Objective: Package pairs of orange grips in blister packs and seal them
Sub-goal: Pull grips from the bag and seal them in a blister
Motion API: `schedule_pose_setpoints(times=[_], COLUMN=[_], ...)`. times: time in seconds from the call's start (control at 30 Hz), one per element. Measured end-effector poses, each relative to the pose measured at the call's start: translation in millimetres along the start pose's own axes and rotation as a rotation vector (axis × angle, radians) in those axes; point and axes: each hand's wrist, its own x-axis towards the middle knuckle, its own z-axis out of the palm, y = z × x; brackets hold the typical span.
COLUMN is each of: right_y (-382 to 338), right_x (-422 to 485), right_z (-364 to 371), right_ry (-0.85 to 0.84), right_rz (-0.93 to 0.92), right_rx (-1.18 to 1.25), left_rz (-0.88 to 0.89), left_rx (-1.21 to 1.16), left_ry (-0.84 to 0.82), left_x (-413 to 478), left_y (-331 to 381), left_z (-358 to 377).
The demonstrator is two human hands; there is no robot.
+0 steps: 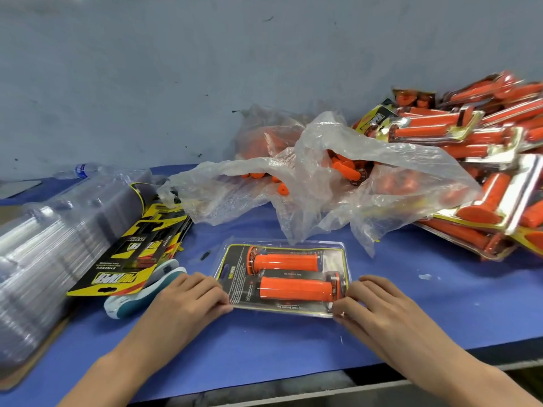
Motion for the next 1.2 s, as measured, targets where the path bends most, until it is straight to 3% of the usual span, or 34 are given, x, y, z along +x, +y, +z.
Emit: schedule_pose_setpoints(times=[0.37, 0.67, 0.93, 1.13, 1.2], right_y=[-13, -15, -12, -9, -8], right_x=[16, 14, 18, 20, 21], right_z=[14, 17, 16, 24, 24], right_ry=[0.110, 0.105, 0.111, -0.068, -0.098], right_rz=[0.062, 0.112, 0.112, 0.116, 0.123], right_rx=[0.082, 0.135, 0.085, 0.366, 0.408], left_rz=[-0.043, 0.099, 0.051, 0.039, -0.084], left_rx=[0.043, 0.001, -0.040, -0.099, -0.087], left_ry=[-0.009, 0.065, 0.051, -0.011, -0.016], left_x=[4, 49, 63, 55, 51], left_y=[1, 69, 84, 77, 61], left_z=[8, 20, 15, 12, 6])
